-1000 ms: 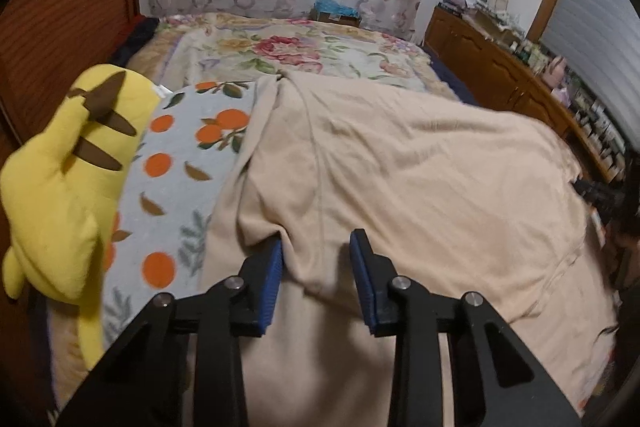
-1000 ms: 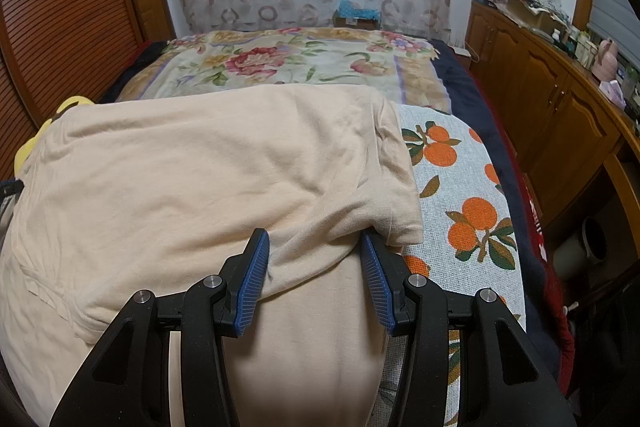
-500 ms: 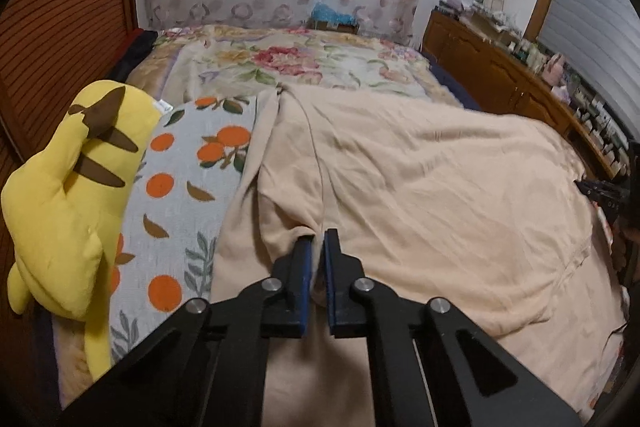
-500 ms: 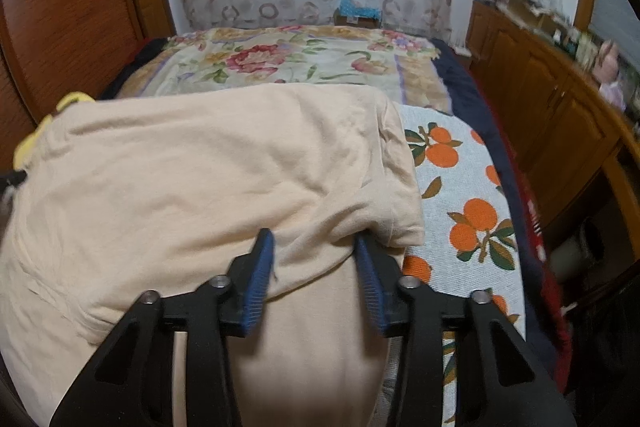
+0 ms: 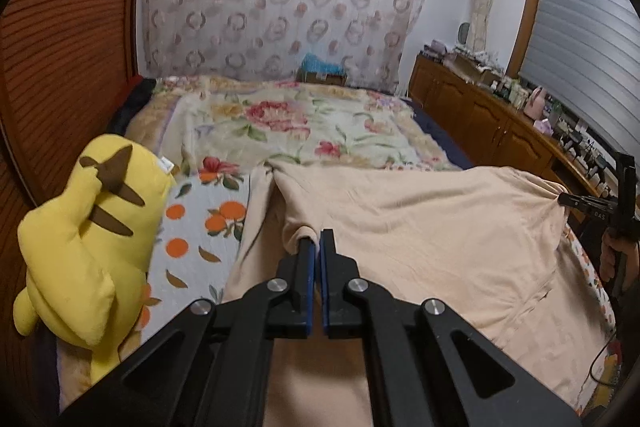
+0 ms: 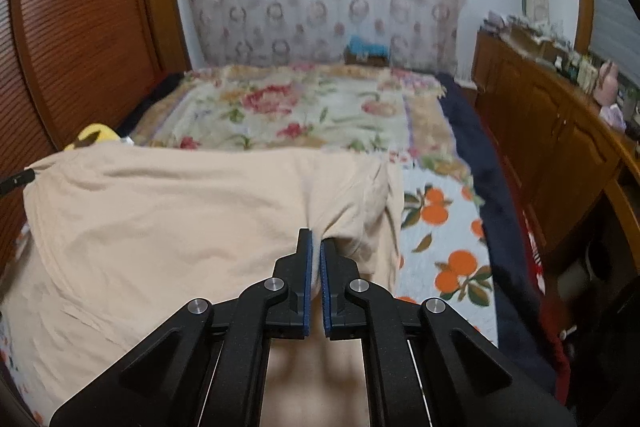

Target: Fold small clothes

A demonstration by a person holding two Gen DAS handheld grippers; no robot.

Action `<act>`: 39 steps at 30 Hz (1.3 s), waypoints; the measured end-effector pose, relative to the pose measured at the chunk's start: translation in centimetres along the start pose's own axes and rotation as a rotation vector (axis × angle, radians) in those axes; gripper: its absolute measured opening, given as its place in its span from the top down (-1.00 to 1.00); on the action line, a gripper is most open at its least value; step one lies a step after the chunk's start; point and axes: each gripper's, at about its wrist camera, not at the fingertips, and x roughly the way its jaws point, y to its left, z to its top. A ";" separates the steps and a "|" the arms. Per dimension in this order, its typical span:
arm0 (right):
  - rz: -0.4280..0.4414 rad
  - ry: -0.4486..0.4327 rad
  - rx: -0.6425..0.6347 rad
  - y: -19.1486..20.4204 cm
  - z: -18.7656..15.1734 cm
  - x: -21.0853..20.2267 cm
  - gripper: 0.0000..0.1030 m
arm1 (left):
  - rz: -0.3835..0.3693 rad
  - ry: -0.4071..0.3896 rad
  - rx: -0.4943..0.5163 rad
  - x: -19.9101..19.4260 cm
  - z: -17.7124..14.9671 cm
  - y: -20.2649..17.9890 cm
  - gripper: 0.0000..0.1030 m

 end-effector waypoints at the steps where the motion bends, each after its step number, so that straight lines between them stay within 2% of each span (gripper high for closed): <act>1: -0.005 -0.011 -0.003 0.1 0.1 -0.4 0.98 | -0.001 -0.009 -0.002 -0.4 0.1 0.0 1.00; 9: 0.014 -0.100 -0.023 1.6 0.2 -5.2 0.98 | -0.012 -0.101 -0.013 -4.3 0.2 -0.3 1.00; 14: 0.023 -0.156 -0.052 2.7 -0.4 -9.7 0.98 | -0.008 -0.156 -0.013 -7.9 -0.4 -0.1 1.00; 22: 0.046 -0.160 -0.058 3.8 -3.6 -15.1 0.98 | 0.002 -0.189 -0.023 -12.2 -2.8 0.5 1.00; 32: 0.073 -0.088 -0.090 5.3 -8.7 -21.1 0.98 | 0.020 -0.148 -0.039 -16.4 -8.0 1.1 1.00; 34: 0.057 -0.063 -0.088 5.5 -9.6 -21.1 0.98 | 0.037 -0.114 -0.044 -16.1 -9.2 1.3 1.00; 39: 0.042 0.064 -0.064 5.3 -13.7 -17.2 0.97 | 0.067 0.021 -0.053 -12.8 -12.0 1.9 1.00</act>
